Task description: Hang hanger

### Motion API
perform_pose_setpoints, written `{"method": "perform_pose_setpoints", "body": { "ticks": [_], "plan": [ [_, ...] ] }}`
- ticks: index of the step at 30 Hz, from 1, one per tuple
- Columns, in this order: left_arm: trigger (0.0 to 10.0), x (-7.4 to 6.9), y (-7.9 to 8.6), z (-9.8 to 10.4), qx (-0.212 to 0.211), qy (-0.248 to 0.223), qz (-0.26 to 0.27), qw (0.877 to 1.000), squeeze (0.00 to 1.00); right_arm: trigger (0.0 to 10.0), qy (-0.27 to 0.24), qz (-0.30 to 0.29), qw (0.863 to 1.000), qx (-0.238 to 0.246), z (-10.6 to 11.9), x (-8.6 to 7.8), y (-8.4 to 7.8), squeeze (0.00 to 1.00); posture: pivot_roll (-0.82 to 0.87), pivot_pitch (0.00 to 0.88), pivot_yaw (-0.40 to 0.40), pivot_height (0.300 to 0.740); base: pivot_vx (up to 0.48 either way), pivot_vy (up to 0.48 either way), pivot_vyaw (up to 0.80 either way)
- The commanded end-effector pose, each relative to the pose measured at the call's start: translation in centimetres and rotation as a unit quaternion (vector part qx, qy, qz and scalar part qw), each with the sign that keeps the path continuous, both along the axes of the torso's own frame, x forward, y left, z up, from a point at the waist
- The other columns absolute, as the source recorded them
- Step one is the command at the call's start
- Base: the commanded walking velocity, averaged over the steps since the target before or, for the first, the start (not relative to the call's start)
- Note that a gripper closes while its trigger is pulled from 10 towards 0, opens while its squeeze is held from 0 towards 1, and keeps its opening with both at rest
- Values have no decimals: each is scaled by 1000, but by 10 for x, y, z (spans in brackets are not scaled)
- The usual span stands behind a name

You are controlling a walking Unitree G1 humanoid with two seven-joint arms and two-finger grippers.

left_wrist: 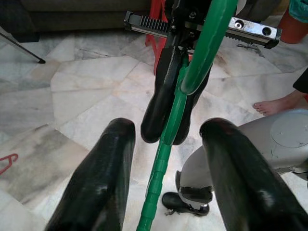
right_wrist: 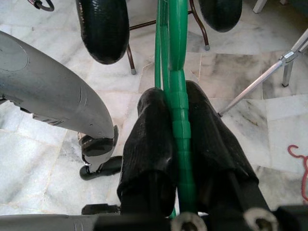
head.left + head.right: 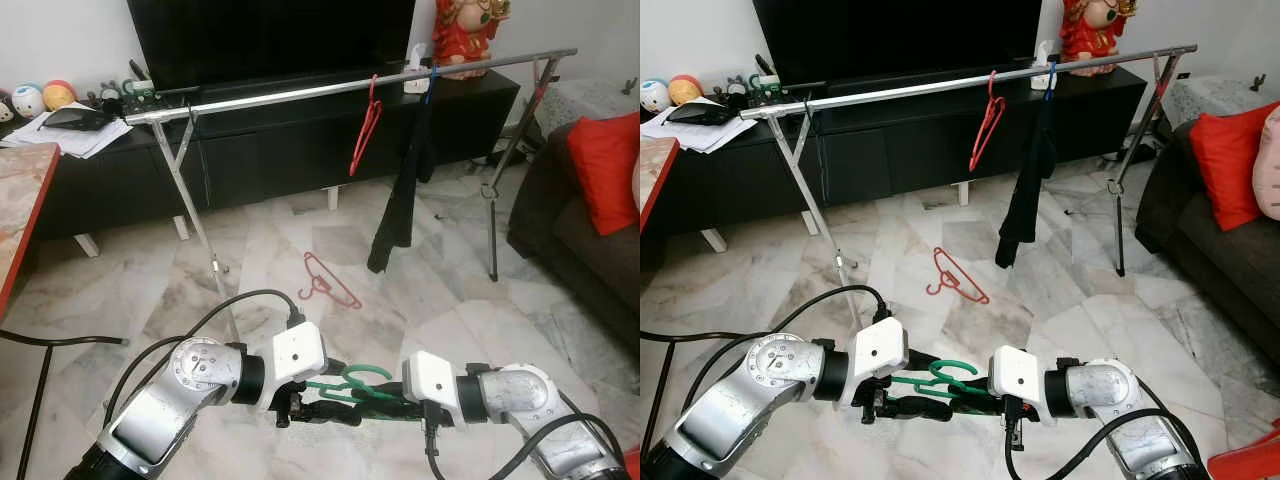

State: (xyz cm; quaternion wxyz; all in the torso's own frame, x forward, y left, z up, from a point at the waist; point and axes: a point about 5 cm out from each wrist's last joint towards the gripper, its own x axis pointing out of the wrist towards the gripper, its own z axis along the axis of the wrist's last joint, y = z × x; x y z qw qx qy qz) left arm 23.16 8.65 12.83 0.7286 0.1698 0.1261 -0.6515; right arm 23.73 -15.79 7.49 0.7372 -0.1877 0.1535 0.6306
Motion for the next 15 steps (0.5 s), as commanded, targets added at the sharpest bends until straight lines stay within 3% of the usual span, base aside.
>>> {"method": "perform_pose_setpoints", "body": {
  "ticks": [1,11,12,15],
  "plan": [
    [4510,-1,-1,-1,7,1,-9,1000,0,10000,-6,5,1000,1,3,1,1,0,-57,8,-19,740,0,0,0],
    [4235,-1,-1,-1,8,0,-9,1000,0,10000,-6,5,1000,1,4,1,0,0,-57,8,-19,740,0,0,0],
    [10000,-3,-2,-4,17,6,-17,1000,0,10000,-12,4,1000,5,7,3,1,0,-61,0,-19,740,0,0,0],
    [10000,-5,-2,-8,29,14,-29,999,0,10000,-20,4,1000,11,13,7,1,0,-62,0,-20,740,0,0,0]
  ]
}}
